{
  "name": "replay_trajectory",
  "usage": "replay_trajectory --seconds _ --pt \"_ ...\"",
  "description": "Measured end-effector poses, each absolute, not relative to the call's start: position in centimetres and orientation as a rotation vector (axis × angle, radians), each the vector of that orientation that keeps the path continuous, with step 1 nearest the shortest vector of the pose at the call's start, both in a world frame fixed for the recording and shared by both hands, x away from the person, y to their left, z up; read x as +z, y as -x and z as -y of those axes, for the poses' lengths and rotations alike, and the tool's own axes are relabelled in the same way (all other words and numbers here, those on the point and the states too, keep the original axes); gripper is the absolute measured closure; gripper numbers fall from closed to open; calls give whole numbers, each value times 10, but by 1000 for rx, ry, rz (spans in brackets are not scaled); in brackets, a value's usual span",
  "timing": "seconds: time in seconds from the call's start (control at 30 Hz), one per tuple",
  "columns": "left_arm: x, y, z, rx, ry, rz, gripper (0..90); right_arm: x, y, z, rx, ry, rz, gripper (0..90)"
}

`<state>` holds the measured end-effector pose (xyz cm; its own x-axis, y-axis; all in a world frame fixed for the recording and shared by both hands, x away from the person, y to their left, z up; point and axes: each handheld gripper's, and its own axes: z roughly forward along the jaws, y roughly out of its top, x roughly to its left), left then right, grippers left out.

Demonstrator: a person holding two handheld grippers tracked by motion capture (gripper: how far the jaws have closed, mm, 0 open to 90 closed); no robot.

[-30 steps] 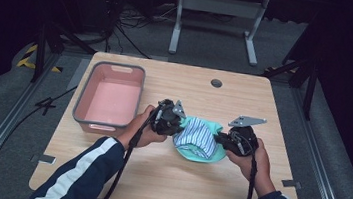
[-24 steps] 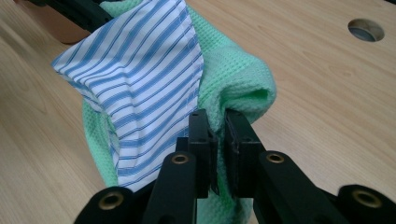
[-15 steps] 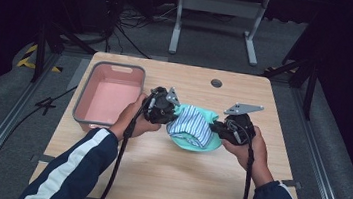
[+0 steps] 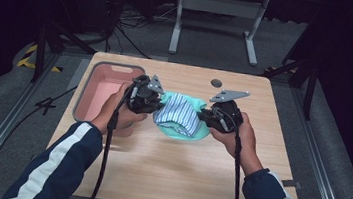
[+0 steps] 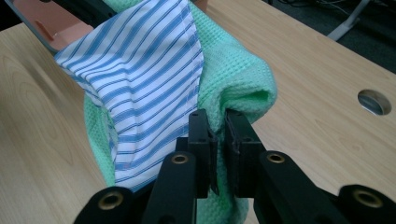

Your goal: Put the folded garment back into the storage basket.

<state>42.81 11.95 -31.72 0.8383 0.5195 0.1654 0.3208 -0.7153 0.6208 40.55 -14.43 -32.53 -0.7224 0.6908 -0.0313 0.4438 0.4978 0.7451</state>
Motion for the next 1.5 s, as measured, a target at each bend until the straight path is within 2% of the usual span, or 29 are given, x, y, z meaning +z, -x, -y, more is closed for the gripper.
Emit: replay_trajectory --seconds 0.4,1.5 --pt "-307 -425 -157 497 -2389 -696 825 -310 -415 107 1102 -872 -2439 817" --pt "-293 -419 -258 598 -2349 -923 826 -305 -444 0 1161 -748 -2508 812"
